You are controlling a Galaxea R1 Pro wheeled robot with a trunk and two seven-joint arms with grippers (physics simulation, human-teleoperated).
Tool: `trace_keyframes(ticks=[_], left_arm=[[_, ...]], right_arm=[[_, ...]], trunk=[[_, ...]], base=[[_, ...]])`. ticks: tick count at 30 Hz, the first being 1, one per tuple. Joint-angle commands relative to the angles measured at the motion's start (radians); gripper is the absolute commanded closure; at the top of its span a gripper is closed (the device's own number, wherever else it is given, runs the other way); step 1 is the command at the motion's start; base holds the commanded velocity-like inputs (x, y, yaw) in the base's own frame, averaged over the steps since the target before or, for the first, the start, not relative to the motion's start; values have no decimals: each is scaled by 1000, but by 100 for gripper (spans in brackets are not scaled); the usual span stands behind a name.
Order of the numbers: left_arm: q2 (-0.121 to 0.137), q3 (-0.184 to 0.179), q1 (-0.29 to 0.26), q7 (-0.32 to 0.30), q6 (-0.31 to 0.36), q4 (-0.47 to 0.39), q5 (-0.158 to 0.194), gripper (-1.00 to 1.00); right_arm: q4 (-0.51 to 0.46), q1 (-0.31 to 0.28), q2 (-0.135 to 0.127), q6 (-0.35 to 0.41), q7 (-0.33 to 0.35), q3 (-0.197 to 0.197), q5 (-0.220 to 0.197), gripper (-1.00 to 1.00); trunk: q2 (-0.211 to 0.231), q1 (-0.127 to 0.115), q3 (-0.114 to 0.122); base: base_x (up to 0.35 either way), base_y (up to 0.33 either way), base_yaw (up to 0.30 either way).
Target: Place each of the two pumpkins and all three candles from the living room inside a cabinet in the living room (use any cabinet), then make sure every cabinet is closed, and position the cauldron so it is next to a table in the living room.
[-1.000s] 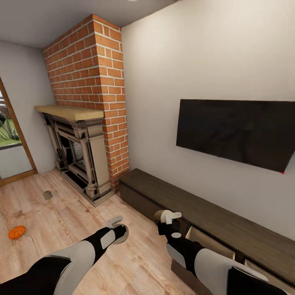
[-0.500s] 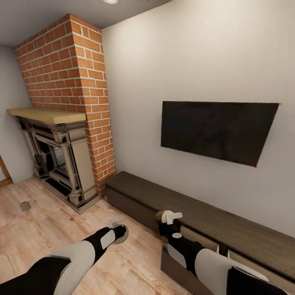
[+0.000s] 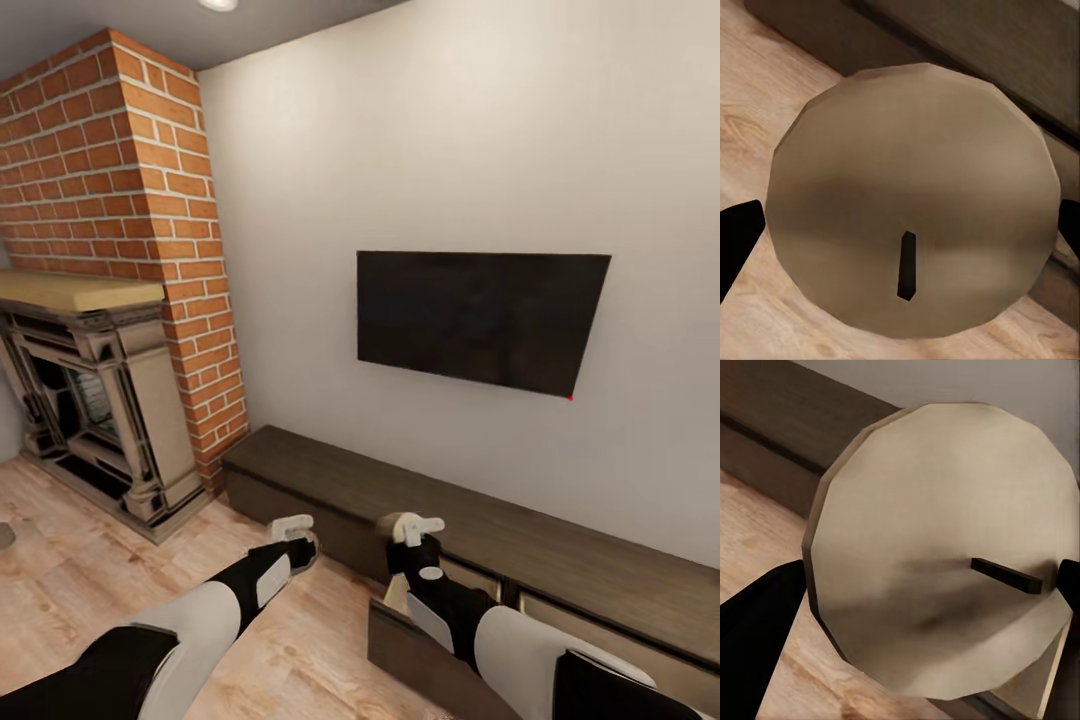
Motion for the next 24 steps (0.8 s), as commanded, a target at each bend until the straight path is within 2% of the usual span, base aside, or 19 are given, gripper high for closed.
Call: trace_keyframes(ticks=[1, 3, 6, 7, 10, 12, 14, 19, 21, 24], left_arm=[[-5, -10, 0, 7, 20, -21, -2, 100], [-10, -11, 0, 8, 75, -67, -11, 100], [-13, -6, 0, 7, 205, -169, -16, 100], [-13, -2, 0, 7, 295, -244, -16, 100], [-14, -1, 0, 3, 346, -272, 1, 100], [-15, -1, 0, 1, 353, -252, 9, 100], [-15, -1, 0, 0, 344, -218, 12, 100], [-18, -3, 0, 0, 304, -125, 13, 100], [-21, -2, 0, 1, 258, -87, 13, 100], [-22, -2, 0, 0, 238, -74, 14, 100]], right_arm=[[0, -1, -1, -3, -6, 8, -7, 100], [0, -3, -10, -1, -10, 7, -7, 100], [-9, -6, -25, 42, -13, -15, -8, 100], [-38, -8, -30, 95, -15, -86, -7, 100], [-63, -8, -37, 148, -20, -203, -6, 100], [-78, -9, -61, 167, -20, -241, -6, 100], [-109, -9, -93, 176, -21, -258, -6, 100], [-105, -8, -121, 178, -20, -268, -9, 100], [-36, -7, -144, 157, -18, -271, -8, 100], [-27, -7, -145, 145, -18, -270, -8, 100]], trunk=[[-1, 0, 0], [-1, 0, 0], [-1, 0, 1], [-1, 0, 1], [-1, 0, 1], [-1, 0, 1], [-1, 0, 1], [-1, 0, 1], [-1, 0, 1], [-1, 0, 1]], base=[[0, 0, -225], [0, 0, -224], [0, 0, -223], [0, 0, -232], [0, 0, -248], [0, 0, -256], [0, 0, -259], [0, 0, -261], [0, 0, -268], [0, 0, -271]])
